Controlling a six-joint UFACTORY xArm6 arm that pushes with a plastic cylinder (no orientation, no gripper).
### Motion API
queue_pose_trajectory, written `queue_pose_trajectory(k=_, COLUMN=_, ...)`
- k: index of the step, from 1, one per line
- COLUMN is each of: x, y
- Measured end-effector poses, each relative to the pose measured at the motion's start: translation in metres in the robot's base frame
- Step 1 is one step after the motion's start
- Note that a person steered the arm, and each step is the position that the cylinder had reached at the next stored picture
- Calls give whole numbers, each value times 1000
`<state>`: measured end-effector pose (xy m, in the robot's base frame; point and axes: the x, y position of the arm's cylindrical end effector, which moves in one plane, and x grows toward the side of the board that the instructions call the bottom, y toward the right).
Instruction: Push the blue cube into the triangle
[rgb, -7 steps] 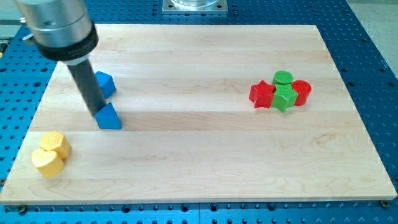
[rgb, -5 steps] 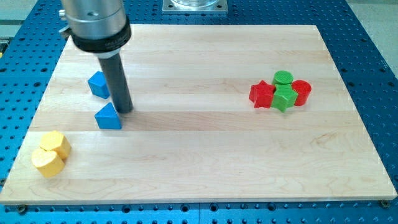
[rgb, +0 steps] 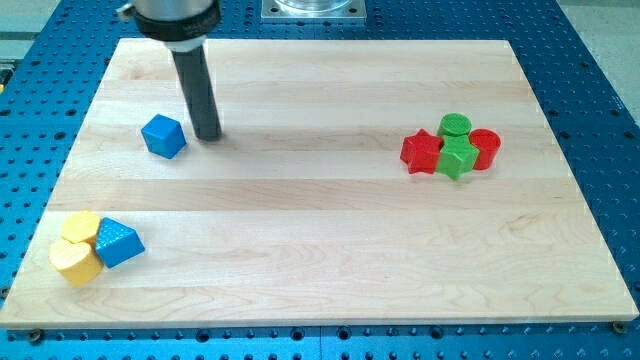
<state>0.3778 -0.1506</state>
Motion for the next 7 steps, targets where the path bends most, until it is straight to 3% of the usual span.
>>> queue_pose_trajectory(k=2, x=23, y=-81)
queue_pose_trajectory(k=3, x=43, y=-90)
queue_pose_trajectory(k=4, x=76, y=-82)
queue_pose_trajectory(k=7, x=97, y=-64)
